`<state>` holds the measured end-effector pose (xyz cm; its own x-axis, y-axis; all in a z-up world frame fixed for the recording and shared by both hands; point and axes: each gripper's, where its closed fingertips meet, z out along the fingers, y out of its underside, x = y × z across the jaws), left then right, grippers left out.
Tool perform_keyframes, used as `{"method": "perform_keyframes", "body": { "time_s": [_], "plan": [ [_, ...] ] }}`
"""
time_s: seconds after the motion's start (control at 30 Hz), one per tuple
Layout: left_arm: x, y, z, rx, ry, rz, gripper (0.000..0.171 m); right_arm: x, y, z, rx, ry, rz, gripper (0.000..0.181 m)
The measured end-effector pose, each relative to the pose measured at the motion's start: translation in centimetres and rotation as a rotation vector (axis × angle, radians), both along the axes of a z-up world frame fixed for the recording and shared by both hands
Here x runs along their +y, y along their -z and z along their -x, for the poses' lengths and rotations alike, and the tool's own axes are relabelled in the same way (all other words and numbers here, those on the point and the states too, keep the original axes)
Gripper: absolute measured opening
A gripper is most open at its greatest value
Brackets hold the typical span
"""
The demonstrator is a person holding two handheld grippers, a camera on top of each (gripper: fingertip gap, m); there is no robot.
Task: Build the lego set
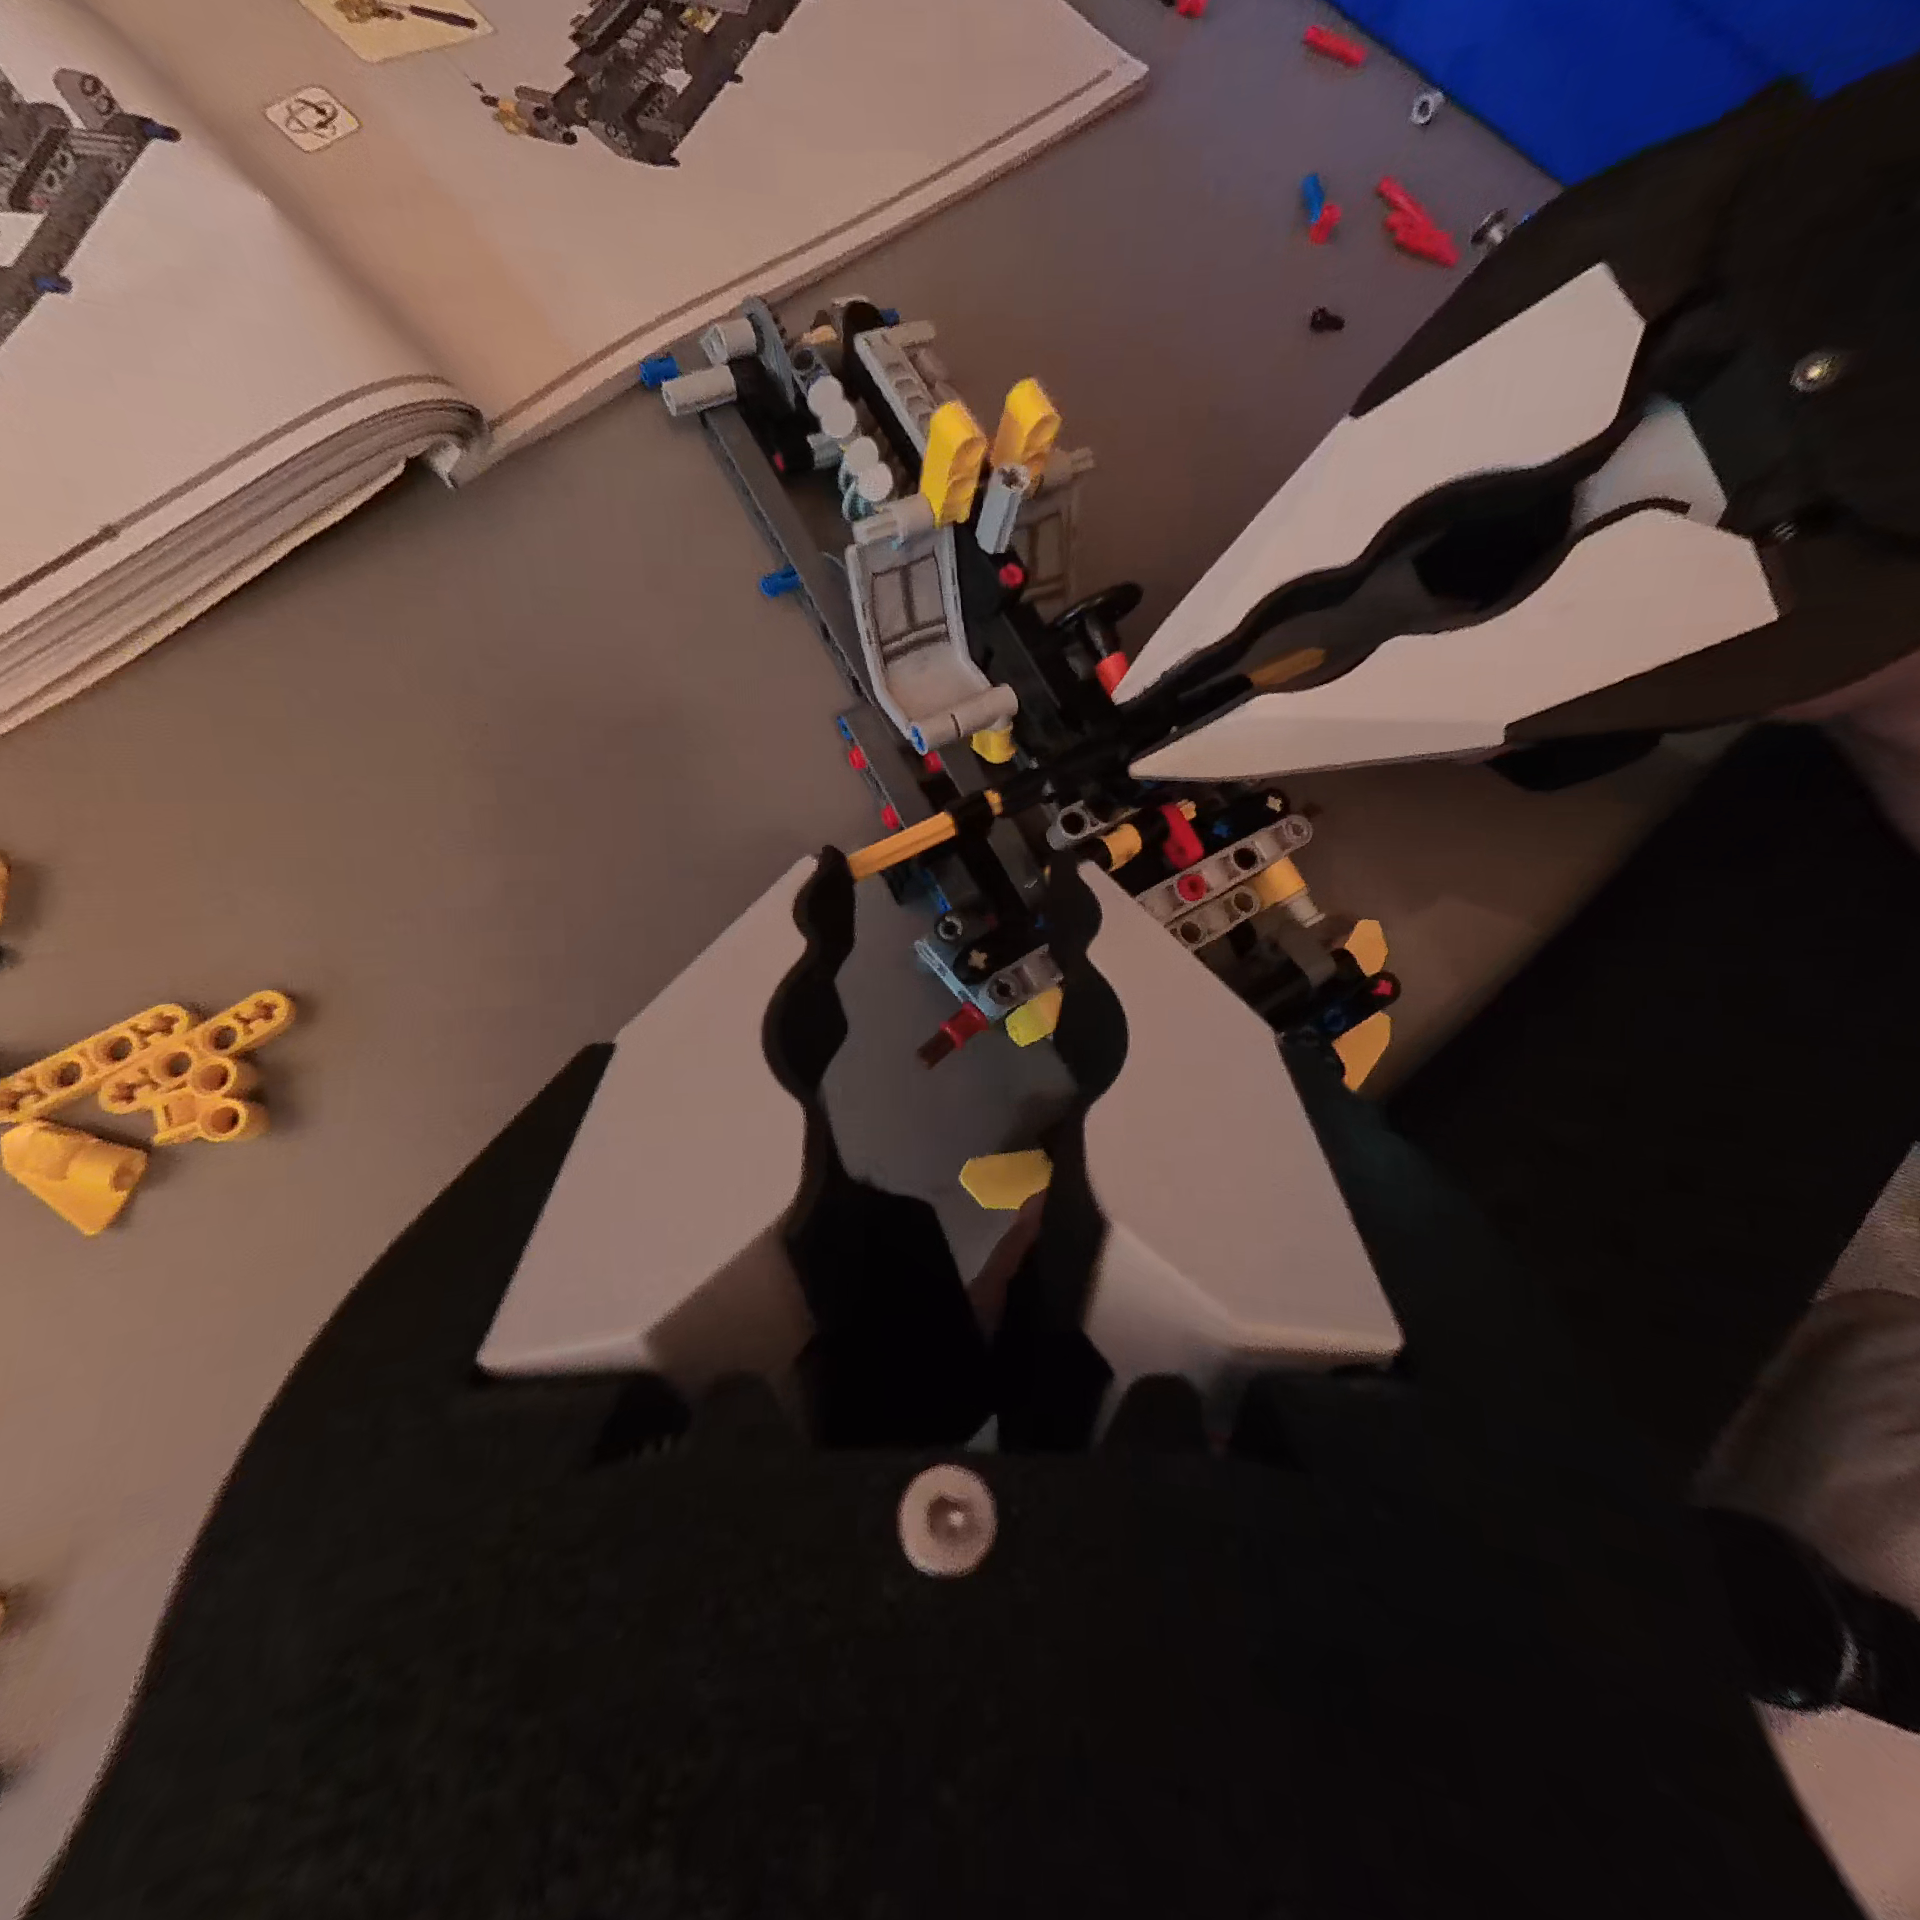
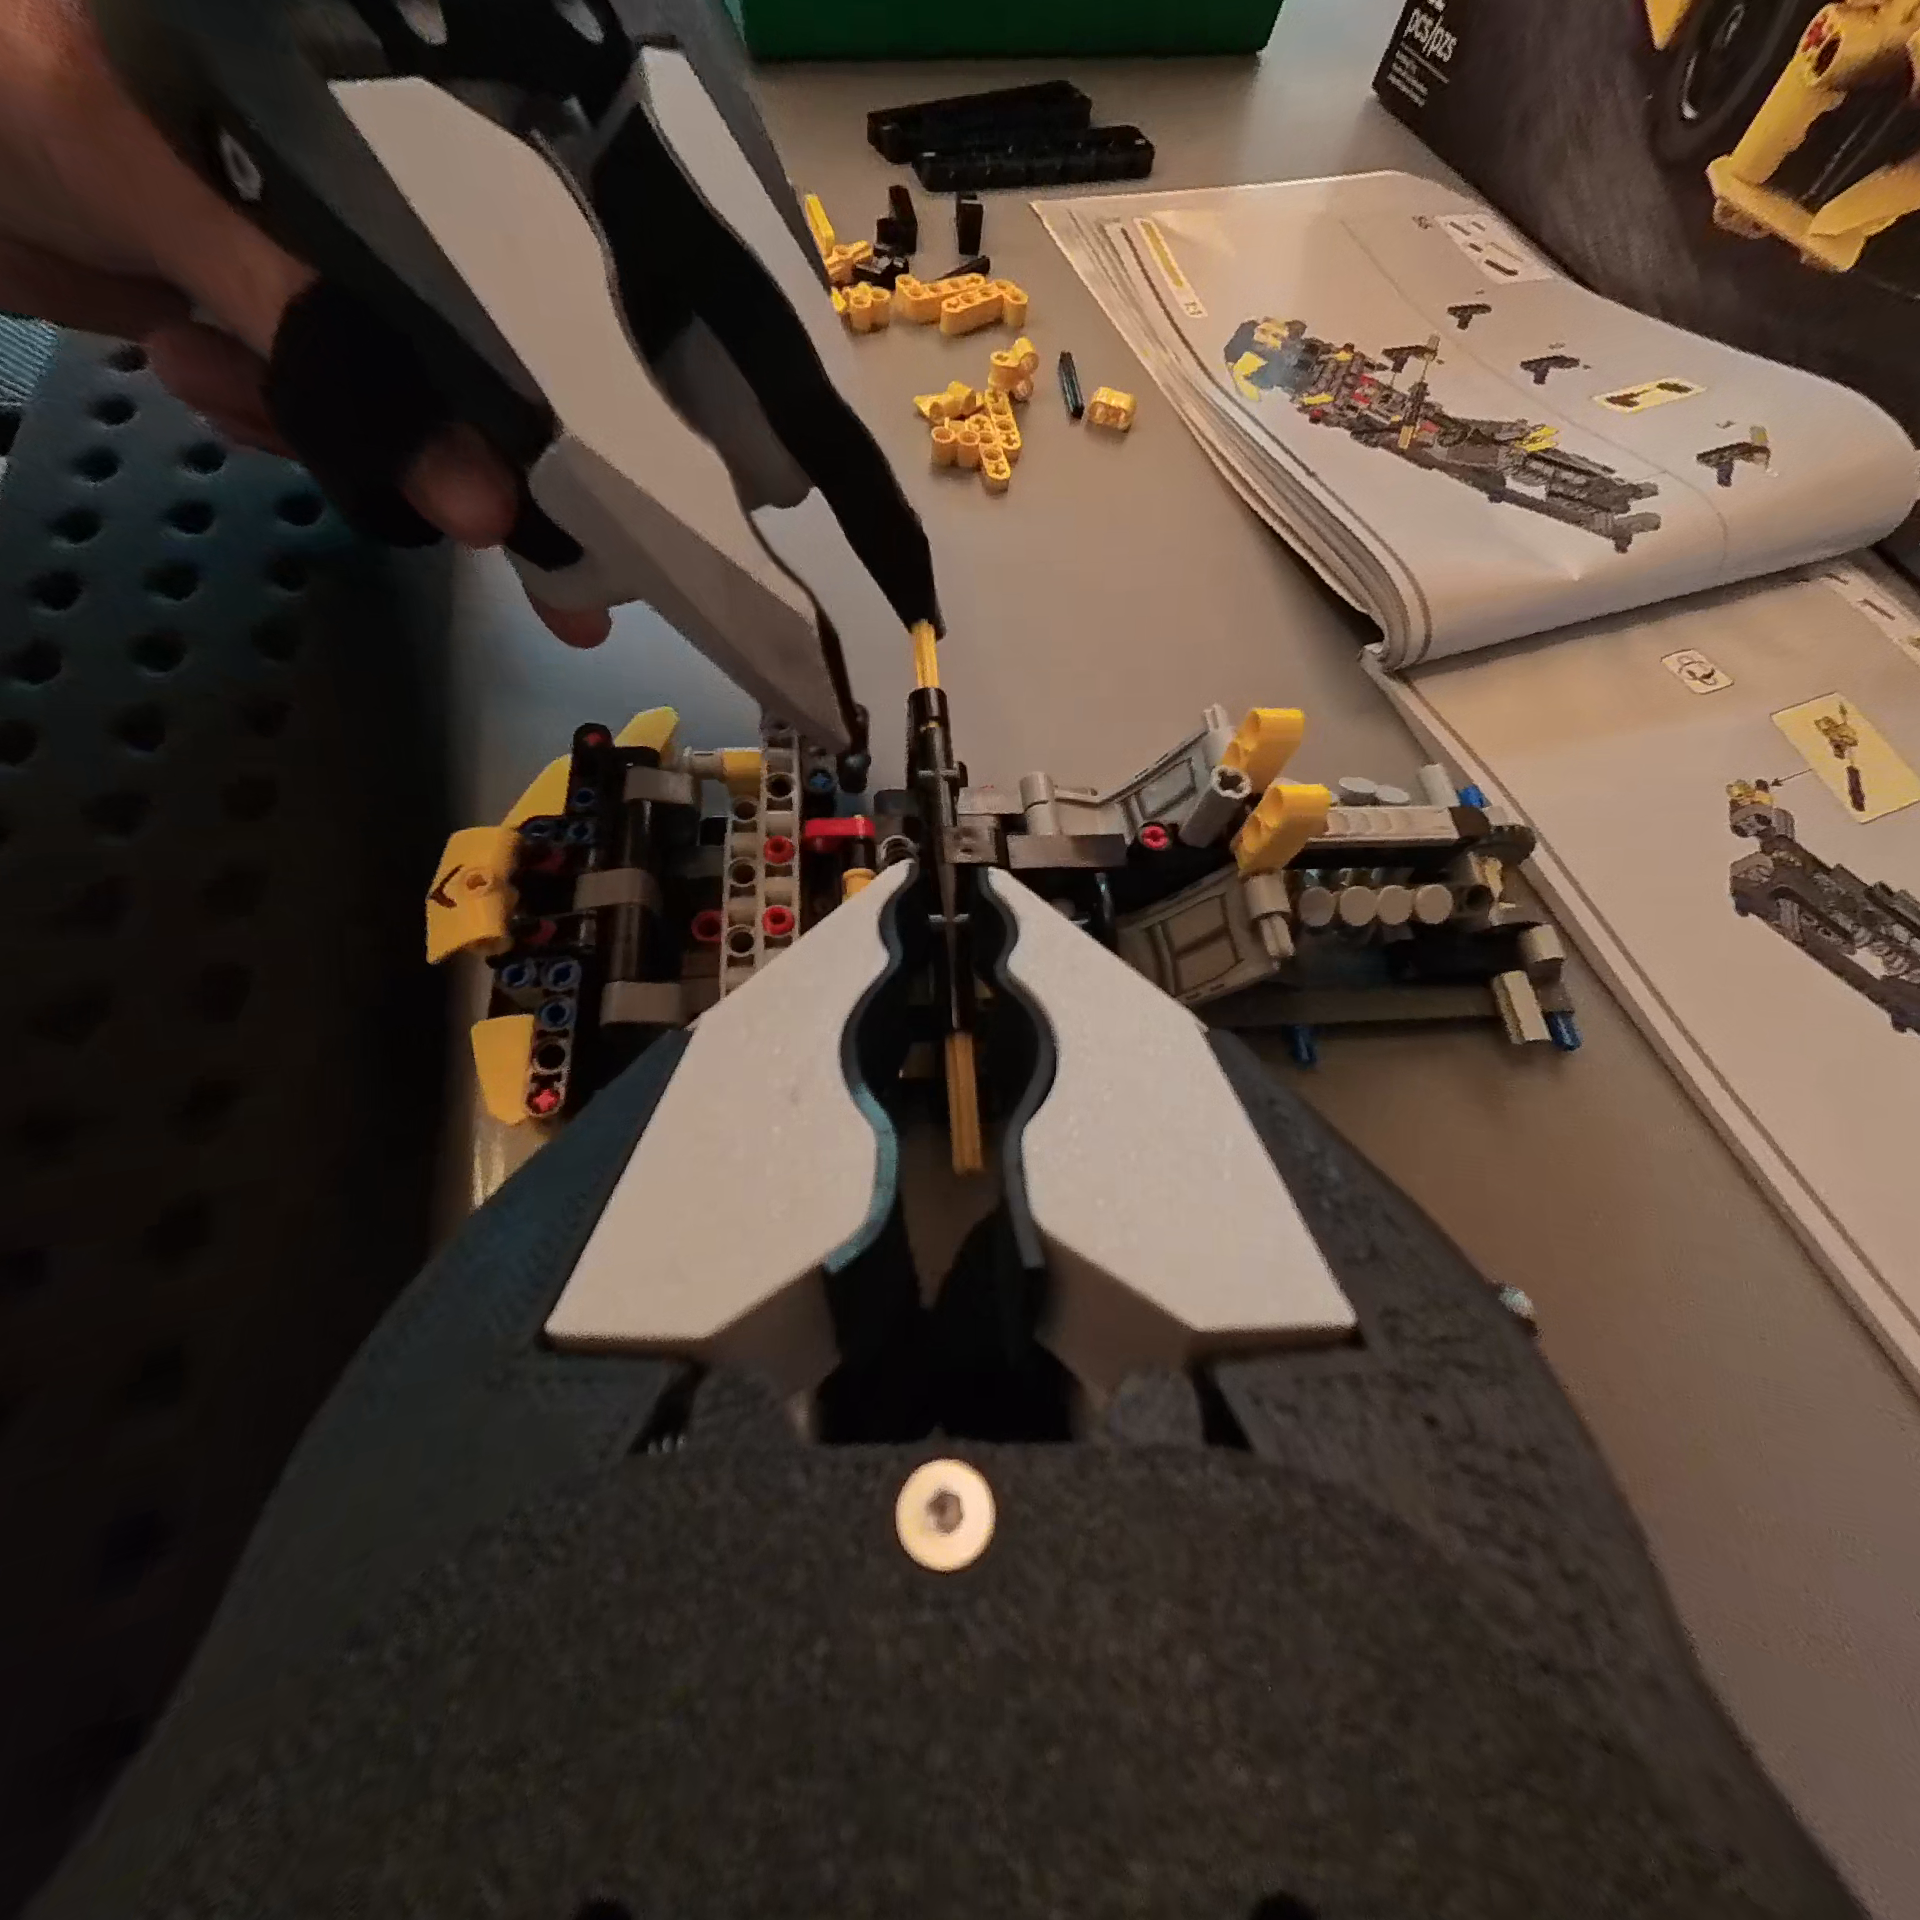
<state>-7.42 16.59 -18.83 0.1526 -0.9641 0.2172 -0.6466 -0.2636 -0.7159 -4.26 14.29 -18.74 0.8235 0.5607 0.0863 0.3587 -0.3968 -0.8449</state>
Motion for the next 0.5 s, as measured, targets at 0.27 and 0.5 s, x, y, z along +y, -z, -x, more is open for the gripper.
{"method": "perform_keyframes", "body": {
  "time_s": [0.27,0.5],
  "plan": [
    [-0.27,-0.26,-0.27,-0.065,-0.031,-0.003,0.040,0.08,0.04,-0.11,-0.022,0.022,0.007,0.007],
    [-0.43,-0.10,-0.16,-0.040,0.013,-0.058,0.043,0.06,0.06,-0.12,-0.021,0.022,0.010,0.007]
  ]
}}
